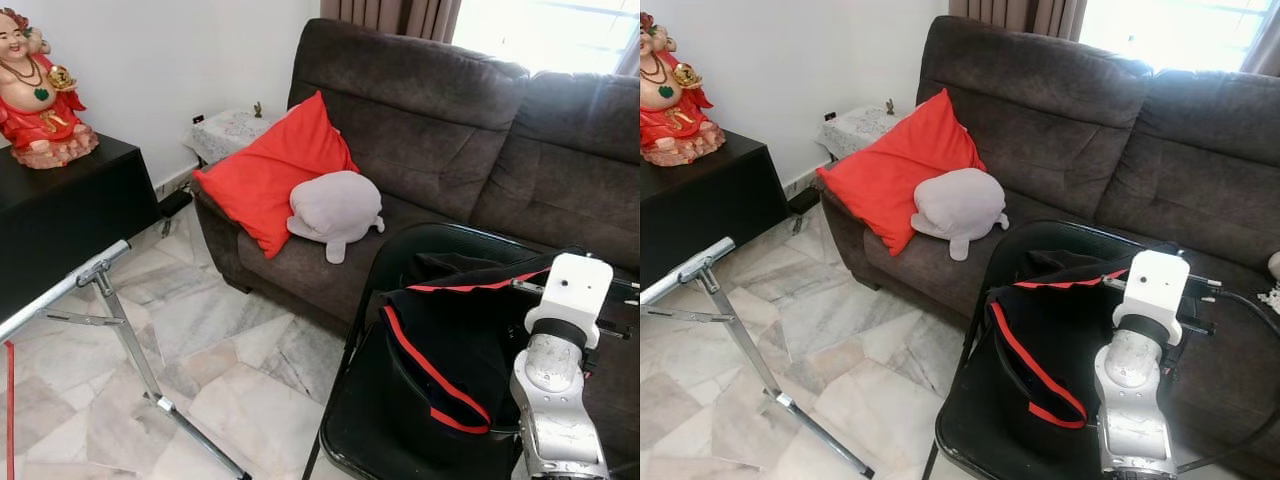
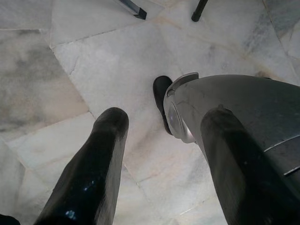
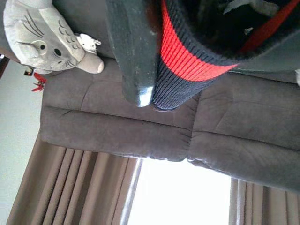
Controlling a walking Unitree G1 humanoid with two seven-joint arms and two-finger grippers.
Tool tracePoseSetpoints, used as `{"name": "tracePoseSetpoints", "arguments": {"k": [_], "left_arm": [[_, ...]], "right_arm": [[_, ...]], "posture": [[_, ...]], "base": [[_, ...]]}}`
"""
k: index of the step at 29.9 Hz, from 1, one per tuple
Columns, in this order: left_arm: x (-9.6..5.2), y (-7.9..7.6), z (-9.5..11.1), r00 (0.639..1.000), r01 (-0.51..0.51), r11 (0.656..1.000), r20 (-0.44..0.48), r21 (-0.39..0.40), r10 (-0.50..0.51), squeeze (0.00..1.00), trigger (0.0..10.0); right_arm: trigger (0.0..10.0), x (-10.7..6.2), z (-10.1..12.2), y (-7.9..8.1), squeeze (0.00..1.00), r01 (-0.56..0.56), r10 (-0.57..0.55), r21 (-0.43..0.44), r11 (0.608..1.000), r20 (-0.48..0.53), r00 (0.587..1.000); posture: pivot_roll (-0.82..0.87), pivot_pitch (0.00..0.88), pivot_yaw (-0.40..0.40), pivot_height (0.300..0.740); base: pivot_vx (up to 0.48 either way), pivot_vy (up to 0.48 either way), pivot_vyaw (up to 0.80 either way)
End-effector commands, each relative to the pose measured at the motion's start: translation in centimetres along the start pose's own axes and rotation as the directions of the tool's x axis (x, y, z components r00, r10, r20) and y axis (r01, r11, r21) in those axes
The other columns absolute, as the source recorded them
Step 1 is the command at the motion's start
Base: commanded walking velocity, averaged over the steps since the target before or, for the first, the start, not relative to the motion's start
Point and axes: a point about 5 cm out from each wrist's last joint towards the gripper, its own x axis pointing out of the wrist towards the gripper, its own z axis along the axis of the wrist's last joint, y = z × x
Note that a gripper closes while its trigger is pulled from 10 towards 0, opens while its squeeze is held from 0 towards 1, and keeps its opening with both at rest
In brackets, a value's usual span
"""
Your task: Hang hanger
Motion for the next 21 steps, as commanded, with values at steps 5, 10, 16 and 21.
{"name": "tracePoseSetpoints", "arguments": {"k": [5, 10, 16, 21], "left_arm": [[-0.1, 0.1, -0.4, 1.000, 0.003, 1.000, -0.025, 0.015, -0.003, 0.00, 10.0], [-0.1, 0.1, -0.3, 1.000, 0.006, 1.000, -0.024, 0.017, -0.005, 0.00, 10.0], [0.0, 0.0, -0.3, 1.000, 0.007, 1.000, -0.024, 0.017, -0.007, 0.00, 10.0], [0.0, 0.0, -0.3, 1.000, 0.006, 1.000, -0.026, 0.017, -0.006, 0.00, 10.0]], "right_arm": [[0.0, 0.1, 1.1, -0.2, 0.00, 0.013, -0.015, 0.041, 0.999, 0.033, 0.999], [0.0, 1.2, 3.1, 0.9, 0.00, -0.076, 0.064, 0.130, 0.989, 0.094, 0.994], [10.0, 1.0, 2.2, 2.7, 0.00, -0.168, 0.172, 0.164, 0.972, -0.008, 0.985], [10.0, 0.1, 1.4, 3.9, 0.00, -0.232, 0.251, 0.239, 0.943, -0.051, 0.967]], "posture": [[0.02, 0.000, 0.003, 0.740], [0.02, 0.000, 0.002, 0.740], [0.02, 0.000, 0.002, 0.740], [0.03, 0.000, 0.002, 0.740]], "base": [[0.000, 0.000, 0.00], [0.000, 0.000, 0.00], [0.000, 0.000, 0.00], [0.000, 0.000, 0.00]]}}
